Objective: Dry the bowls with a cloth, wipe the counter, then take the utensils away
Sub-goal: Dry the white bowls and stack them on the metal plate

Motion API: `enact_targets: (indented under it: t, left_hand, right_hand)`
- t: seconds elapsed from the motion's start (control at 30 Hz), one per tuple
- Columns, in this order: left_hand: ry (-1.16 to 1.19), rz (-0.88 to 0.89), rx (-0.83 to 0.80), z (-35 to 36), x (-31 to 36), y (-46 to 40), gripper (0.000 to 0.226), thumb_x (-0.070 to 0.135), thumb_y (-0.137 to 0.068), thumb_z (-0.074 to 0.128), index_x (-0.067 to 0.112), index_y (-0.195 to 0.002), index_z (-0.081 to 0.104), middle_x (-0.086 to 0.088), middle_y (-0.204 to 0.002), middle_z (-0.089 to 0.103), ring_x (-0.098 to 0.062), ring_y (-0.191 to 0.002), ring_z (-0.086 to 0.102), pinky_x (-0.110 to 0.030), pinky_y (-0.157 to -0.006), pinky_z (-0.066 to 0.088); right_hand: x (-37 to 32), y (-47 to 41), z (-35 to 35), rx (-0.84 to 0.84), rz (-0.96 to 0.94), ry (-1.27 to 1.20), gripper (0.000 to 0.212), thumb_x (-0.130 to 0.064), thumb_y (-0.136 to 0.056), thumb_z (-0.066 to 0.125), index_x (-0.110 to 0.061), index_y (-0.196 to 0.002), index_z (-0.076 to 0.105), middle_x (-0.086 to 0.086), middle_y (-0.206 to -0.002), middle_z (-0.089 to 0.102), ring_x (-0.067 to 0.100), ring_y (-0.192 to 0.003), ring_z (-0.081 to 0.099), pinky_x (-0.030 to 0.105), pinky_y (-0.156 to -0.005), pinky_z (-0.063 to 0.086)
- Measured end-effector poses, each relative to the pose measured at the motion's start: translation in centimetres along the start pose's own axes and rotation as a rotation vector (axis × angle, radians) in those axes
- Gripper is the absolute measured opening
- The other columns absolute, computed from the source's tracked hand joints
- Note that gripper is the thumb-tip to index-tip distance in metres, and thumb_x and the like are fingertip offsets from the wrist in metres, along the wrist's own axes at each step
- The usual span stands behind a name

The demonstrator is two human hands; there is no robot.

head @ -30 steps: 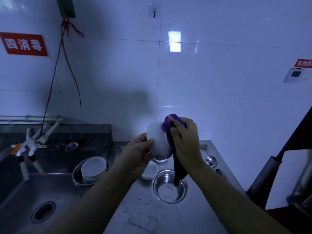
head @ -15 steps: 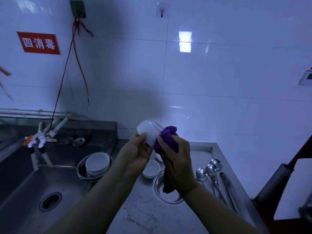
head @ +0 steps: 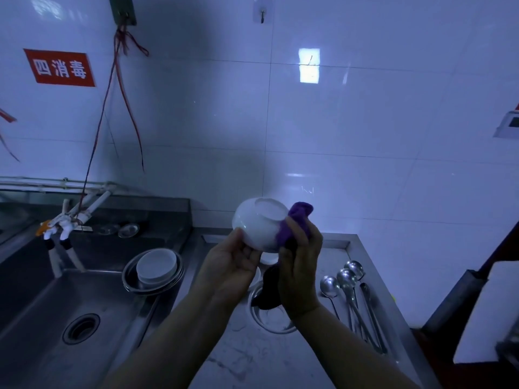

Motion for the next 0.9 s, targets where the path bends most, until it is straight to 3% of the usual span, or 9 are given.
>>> enact_targets:
  t: [0.13, 0.27, 0.43, 0.53, 0.6, 0.67, 0.8, 0.9]
  left_hand:
    - [-0.093, 0.029, -0.005, -0.5, -0.1, -0.2, 0.026, 0.015, -0.096, 0.041, 0.000, -0.109, 0.059, -0.019, -0.108, 0.067, -0.028, -0.110, 0.058, -0.043, -0.094, 0.045]
    - [-0.287, 0.076, 0.021, -1.6, -0.1, -0.3, 0.027, 0.013, -0.098, 0.037, 0.003, -0.112, 0.058, -0.017, -0.112, 0.064, -0.027, -0.105, 0.059, -0.038, -0.091, 0.045]
    - [-0.581, 0.081, 0.052, -4.0, 0.7, -0.2, 0.025, 0.009, -0.094, 0.041, 0.002, -0.107, 0.061, -0.021, -0.110, 0.063, -0.031, -0.097, 0.059, -0.043, -0.088, 0.048]
    - [-0.818, 0.044, 0.076, -5.5, 1.7, -0.3, 0.024, 0.011, -0.092, 0.046, 0.005, -0.108, 0.063, -0.018, -0.112, 0.065, -0.033, -0.103, 0.060, -0.047, -0.092, 0.047]
    - [-0.943, 0.014, 0.063, -6.5, 2.6, -0.4, 0.022, 0.010, -0.092, 0.047, 0.012, -0.098, 0.067, -0.009, -0.100, 0.071, -0.025, -0.095, 0.064, -0.041, -0.087, 0.050]
    - [-1.016, -0.026, 0.039, -7.6, 3.8, -0.6, 0.022, 0.010, -0.093, 0.046, 0.014, -0.095, 0.067, -0.009, -0.098, 0.070, -0.025, -0.094, 0.063, -0.039, -0.086, 0.049]
    - [-1.145, 0.034, 0.141, -10.6, 7.7, -2.1, 0.019, 0.008, -0.092, 0.050, 0.015, -0.093, 0.068, -0.009, -0.098, 0.069, -0.027, -0.096, 0.062, -0.040, -0.086, 0.050]
    - [-1.331, 0.131, 0.272, -13.6, 11.4, -4.4, 0.016, 0.007, -0.091, 0.054, 0.014, -0.093, 0.068, -0.013, -0.095, 0.068, -0.031, -0.092, 0.062, -0.044, -0.084, 0.051]
  right_hand:
    - [0.2, -1.0, -1.1, 0.001, 0.269, -0.214, 0.031, -0.016, -0.095, 0.036, -0.031, -0.121, 0.046, 0.007, -0.123, 0.046, 0.023, -0.115, 0.046, 0.047, -0.101, 0.041]
    - [0.5, -2.4, -1.4, -0.124, 0.476, -0.291, 0.026, -0.026, -0.092, 0.038, -0.029, -0.112, 0.055, 0.002, -0.115, 0.056, 0.019, -0.107, 0.052, 0.029, -0.093, 0.043]
    - [1.5, -3.1, 0.3, -0.394, 0.481, -0.223, 0.024, -0.010, -0.098, 0.045, -0.005, -0.112, 0.063, 0.008, -0.110, 0.063, 0.020, -0.103, 0.057, 0.032, -0.091, 0.045]
    - [2.2, -2.9, 2.1, -0.553, 0.456, -0.168, 0.020, -0.011, -0.097, 0.047, -0.006, -0.104, 0.065, 0.002, -0.101, 0.065, 0.012, -0.093, 0.058, 0.022, -0.084, 0.045]
    - [3.0, -2.3, 3.5, -0.634, 0.494, -0.147, 0.016, -0.013, -0.097, 0.048, -0.017, -0.098, 0.064, -0.012, -0.094, 0.065, -0.005, -0.086, 0.058, 0.009, -0.079, 0.042]
    - [4.2, -1.6, 4.7, -0.652, 0.535, -0.101, 0.016, -0.015, -0.098, 0.047, -0.023, -0.099, 0.061, -0.018, -0.088, 0.059, -0.011, -0.078, 0.056, 0.000, -0.069, 0.037]
    - [6.8, 0.6, 6.3, -0.638, 0.632, 0.031, 0.020, -0.015, -0.099, 0.044, -0.008, -0.089, 0.060, -0.006, -0.073, 0.058, 0.011, -0.068, 0.053, 0.005, -0.056, 0.037]
    - [8.4, 1.9, 7.6, -0.726, 0.690, 0.097, 0.018, -0.016, -0.099, 0.042, -0.013, -0.092, 0.058, -0.002, -0.079, 0.061, 0.018, -0.075, 0.057, 0.020, -0.069, 0.045]
Point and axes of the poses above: each hand's wrist, its own y-axis away from the middle knuckle, its own z-axis out of the palm, x = y × z, the point moved 2 cm from there along -y, towards the middle knuckle
